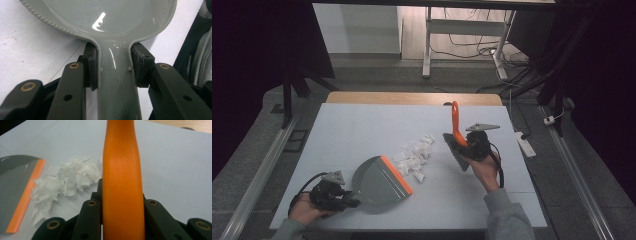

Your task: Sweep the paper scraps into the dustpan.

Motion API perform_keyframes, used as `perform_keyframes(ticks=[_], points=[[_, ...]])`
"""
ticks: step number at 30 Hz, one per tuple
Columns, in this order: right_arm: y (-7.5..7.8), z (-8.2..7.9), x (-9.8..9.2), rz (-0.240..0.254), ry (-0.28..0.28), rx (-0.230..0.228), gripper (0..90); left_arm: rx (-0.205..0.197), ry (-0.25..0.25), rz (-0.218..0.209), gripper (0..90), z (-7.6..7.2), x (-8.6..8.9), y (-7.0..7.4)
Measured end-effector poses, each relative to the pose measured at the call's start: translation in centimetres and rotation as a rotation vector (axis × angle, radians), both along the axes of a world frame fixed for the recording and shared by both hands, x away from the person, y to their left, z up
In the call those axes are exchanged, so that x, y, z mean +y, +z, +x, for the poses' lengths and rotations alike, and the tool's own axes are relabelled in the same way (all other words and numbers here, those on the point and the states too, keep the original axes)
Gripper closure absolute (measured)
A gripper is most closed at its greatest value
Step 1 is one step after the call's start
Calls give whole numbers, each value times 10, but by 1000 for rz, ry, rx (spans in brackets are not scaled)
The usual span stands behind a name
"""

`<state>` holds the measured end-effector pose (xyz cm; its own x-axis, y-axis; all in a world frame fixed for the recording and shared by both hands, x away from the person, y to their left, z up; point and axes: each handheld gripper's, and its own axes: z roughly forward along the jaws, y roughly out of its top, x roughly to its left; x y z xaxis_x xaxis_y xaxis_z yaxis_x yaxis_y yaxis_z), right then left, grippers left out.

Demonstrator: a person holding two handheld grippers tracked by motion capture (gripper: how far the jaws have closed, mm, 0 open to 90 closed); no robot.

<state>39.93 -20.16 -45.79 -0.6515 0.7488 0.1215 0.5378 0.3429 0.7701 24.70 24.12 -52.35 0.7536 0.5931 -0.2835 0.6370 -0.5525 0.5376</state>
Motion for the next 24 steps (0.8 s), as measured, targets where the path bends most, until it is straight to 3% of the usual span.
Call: perform_keyframes(ticks=[10,15,24], points=[[-7,35,16,-26,-18,20,763,3,0,1,614,0,0,0],[-7,46,28,-67,-17,21,763,4,-1,-2,614,1,0,0],[-17,72,53,-140,-35,71,764,7,-7,-5,614,2,2,0]])
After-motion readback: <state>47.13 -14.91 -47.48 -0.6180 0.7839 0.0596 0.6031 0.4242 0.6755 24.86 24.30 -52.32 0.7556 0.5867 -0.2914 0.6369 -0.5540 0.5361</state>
